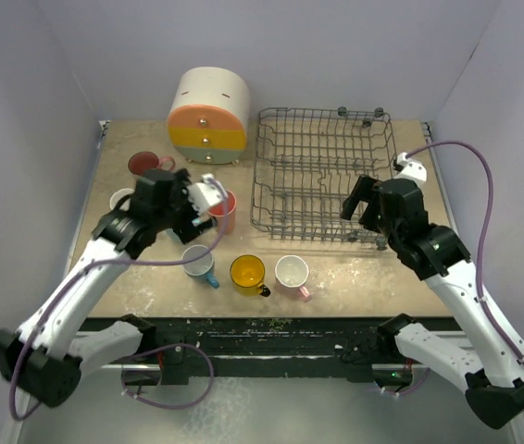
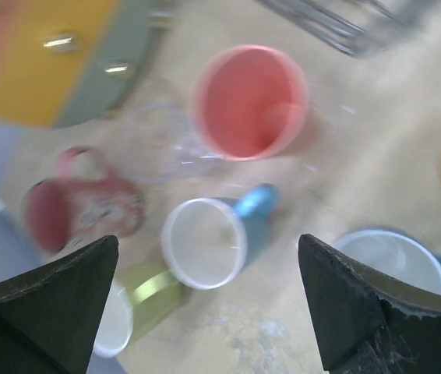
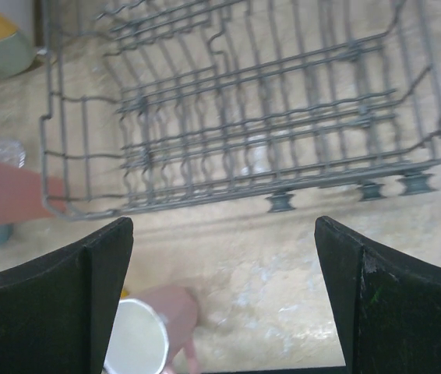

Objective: Unload the cups from the dish rack

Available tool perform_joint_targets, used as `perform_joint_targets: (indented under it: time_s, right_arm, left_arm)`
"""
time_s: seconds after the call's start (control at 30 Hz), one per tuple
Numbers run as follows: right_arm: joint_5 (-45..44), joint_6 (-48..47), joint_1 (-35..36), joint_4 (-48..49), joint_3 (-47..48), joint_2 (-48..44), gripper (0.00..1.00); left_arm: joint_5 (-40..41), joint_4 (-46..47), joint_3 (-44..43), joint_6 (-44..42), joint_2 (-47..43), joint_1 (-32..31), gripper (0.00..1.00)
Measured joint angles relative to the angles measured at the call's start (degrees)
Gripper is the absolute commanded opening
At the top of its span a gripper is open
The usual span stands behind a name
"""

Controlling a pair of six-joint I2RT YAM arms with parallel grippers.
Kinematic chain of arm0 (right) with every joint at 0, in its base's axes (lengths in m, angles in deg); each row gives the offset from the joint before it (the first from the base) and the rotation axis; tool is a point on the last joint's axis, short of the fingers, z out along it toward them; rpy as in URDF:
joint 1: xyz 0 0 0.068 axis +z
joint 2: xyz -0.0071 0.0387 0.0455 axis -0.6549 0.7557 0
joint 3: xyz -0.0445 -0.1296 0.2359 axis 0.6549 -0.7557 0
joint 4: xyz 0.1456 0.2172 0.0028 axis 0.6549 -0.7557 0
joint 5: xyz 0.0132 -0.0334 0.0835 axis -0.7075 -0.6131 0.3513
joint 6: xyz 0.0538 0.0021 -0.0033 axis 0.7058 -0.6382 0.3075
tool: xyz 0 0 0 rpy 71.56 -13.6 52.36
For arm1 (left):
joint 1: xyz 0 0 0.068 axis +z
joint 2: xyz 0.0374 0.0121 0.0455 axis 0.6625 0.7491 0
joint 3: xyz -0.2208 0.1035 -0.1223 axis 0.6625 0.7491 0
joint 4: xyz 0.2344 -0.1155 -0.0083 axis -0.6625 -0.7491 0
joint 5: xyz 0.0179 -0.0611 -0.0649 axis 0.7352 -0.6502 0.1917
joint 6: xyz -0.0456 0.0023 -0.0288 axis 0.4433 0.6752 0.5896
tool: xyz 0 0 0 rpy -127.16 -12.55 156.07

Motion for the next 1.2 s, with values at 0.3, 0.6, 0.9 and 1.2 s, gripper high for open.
perform_joint_targets:
  time_s: [0.3,0.6,0.9,1.2]
  right_arm:
    - [-16.9,-3.1,-0.4,6.9,-11.2,-2.8,1.00]
    - [-26.7,-16.4,-1.4,27.1,-28.4,-9.4,1.00]
    - [-30.0,-21.7,-2.9,43.1,-37.5,-13.5,1.00]
    - [-33.5,-19.8,-3.0,45.3,-43.0,-13.8,1.00]
  left_arm:
    - [5.0,28.3,20.6,18.2,-17.0,13.9,0.99]
    - [-1.8,38.2,37.7,25.3,-15.5,23.7,0.99]
    - [-3.3,45.2,41.9,29.0,-24.9,23.9,0.99]
    - [-2.6,49.5,49.7,31.3,-30.6,24.2,0.99]
